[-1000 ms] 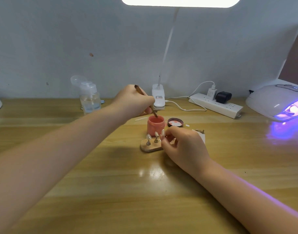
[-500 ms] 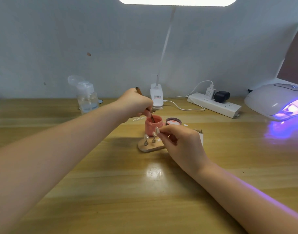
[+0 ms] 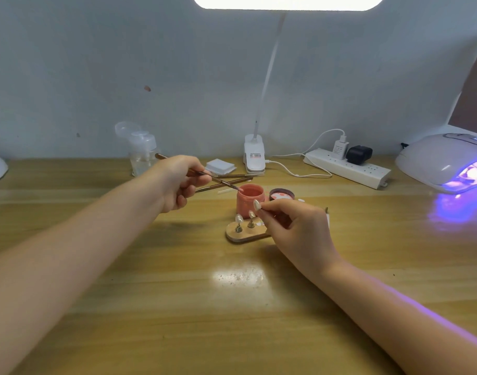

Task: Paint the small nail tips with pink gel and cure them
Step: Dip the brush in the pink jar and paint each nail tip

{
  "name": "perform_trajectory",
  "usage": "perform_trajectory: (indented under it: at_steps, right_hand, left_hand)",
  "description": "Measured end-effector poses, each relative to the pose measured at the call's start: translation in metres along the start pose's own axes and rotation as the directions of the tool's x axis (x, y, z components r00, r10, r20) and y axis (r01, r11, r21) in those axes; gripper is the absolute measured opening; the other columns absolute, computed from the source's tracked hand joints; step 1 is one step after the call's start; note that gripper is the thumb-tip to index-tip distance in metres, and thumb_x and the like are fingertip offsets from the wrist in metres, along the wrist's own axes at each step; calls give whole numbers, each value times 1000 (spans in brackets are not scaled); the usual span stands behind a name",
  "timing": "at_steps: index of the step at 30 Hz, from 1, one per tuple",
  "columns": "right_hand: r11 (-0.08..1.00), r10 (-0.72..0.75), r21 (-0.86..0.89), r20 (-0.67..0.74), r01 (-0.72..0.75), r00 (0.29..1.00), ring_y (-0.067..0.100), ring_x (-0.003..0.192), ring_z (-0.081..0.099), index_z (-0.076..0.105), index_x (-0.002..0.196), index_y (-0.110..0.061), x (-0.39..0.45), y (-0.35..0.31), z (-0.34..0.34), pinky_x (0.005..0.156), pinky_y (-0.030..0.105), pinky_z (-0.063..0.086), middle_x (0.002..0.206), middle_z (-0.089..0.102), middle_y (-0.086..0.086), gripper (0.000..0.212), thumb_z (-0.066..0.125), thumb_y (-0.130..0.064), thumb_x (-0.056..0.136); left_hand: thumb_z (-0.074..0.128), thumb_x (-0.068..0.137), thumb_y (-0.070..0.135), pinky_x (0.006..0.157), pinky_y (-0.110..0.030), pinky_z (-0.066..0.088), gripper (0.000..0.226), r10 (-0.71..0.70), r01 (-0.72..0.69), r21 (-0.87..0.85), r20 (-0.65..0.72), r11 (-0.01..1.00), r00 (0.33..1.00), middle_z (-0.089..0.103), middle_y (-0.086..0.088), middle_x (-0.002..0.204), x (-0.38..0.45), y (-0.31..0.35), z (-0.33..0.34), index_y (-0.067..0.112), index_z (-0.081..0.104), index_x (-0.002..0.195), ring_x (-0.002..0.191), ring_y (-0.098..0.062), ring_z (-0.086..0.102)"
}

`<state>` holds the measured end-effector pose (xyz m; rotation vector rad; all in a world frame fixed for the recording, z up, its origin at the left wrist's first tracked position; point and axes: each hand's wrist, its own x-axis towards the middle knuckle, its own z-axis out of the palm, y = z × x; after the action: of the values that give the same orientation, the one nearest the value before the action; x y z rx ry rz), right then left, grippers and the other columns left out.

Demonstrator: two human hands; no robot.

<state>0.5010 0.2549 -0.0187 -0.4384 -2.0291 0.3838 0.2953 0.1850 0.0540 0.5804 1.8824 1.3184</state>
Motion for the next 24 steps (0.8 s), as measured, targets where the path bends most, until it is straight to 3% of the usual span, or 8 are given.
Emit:
perform_trajectory:
  at_steps: [4,6,8,12,17,20,24]
  right_hand:
    - [998,54,36,4,-54,999,8,67,63,76,94,-7,0,-1,0,65,17,50,80,73,1,14,75,-6,80]
    - [992,107,71,27,-108,994,11,68,64,75,96,-7,0,-1,0,66,29,54,81,72,0,14,73,-8,82]
    - [980,159,117,33,-162,987,10,67,64,74,97,-8,0,-2,0,66,33,54,80,70,-5,15,73,-9,83]
    - [977,184,108,31,-186,982,9,66,63,74,94,-10,0,-1,-1,66,32,54,78,69,-5,12,73,-9,82]
    - [979,181,95,20,-182,983,12,67,64,75,93,-10,0,0,-2,66,36,54,77,70,-3,11,74,-9,82]
    - [979,179,94,20,-180,984,15,67,65,75,94,-10,0,1,-2,66,39,54,78,71,0,12,74,-10,82]
    - [980,177,88,19,-178,984,11,68,65,75,94,-11,-1,1,-2,66,36,55,79,71,-1,12,74,-9,82]
  left_hand:
    - [51,90,19,46,-18,27,19,75,-79,-123,-35,989,997,63,8,54,-7,-9,-2,16,65,77,48,-6,40]
    - [52,92,18,44,-16,31,19,172,-178,-244,-45,953,984,64,4,57,-15,-16,0,13,67,81,50,-6,41]
    - [54,93,16,43,-14,35,15,336,-335,-310,-54,890,940,67,0,61,-26,-26,4,10,66,86,51,-6,45]
    - [55,89,21,54,-15,44,13,712,-715,-49,-54,698,700,72,0,76,-50,-55,13,20,66,94,60,-4,56]
    - [56,90,23,59,-13,46,13,860,-844,201,11,497,510,70,4,80,-72,-77,28,25,66,98,71,-9,64]
    - [54,89,30,61,-13,45,19,902,-876,262,44,405,430,69,5,81,-76,-80,31,20,66,100,73,-9,64]
    - [58,89,17,64,-21,50,15,910,-876,293,48,382,413,70,4,83,-78,-81,31,18,67,102,77,-11,65]
